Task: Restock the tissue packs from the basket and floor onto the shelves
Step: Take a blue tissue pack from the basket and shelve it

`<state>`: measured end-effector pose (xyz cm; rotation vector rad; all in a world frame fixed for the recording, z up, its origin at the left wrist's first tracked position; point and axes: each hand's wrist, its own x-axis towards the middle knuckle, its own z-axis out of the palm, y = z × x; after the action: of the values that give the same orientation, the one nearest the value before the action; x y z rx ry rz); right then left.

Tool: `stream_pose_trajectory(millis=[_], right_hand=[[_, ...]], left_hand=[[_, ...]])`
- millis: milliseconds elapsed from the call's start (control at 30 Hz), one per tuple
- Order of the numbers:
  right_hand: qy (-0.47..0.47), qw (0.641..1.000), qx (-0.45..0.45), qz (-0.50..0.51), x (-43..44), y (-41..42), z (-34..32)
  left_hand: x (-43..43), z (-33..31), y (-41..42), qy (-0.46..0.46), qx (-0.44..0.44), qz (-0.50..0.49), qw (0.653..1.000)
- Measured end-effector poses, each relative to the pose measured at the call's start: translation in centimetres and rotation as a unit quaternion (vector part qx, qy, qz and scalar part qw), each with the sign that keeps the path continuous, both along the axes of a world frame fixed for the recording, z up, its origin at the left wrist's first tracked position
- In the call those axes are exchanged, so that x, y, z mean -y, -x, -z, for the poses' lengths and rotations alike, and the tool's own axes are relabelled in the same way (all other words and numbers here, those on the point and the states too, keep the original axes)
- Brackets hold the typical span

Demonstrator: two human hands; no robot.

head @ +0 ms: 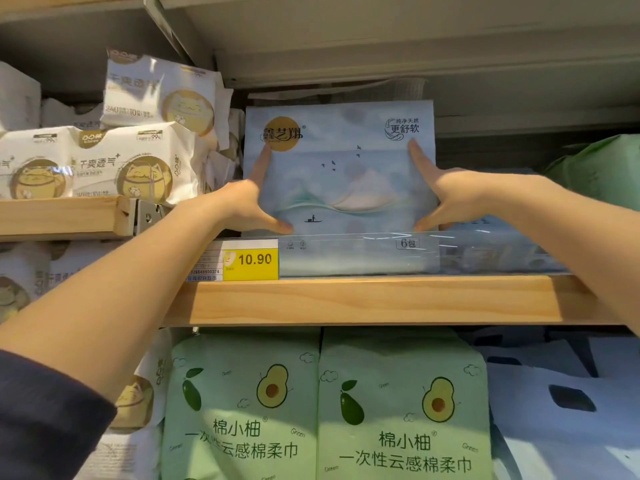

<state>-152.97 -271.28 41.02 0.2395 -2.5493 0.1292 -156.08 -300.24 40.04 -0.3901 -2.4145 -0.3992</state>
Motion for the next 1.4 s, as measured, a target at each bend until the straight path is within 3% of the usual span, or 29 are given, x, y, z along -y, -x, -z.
stream_pose_trajectory(millis=[900, 1400], right_hand=[[0.069, 0.997, -0.020, 0.010, 0.2, -6.1, 0.0], [0.032, 0.998, -0.050, 0.002, 2.0, -12.5, 3.3]], left_hand=[[-0.2, -0.2, -5.7, -0.014, 0.010, 0.025, 1.000], [1.0, 2.4, -12.2, 0.003, -0.061, 0.050, 0.997]])
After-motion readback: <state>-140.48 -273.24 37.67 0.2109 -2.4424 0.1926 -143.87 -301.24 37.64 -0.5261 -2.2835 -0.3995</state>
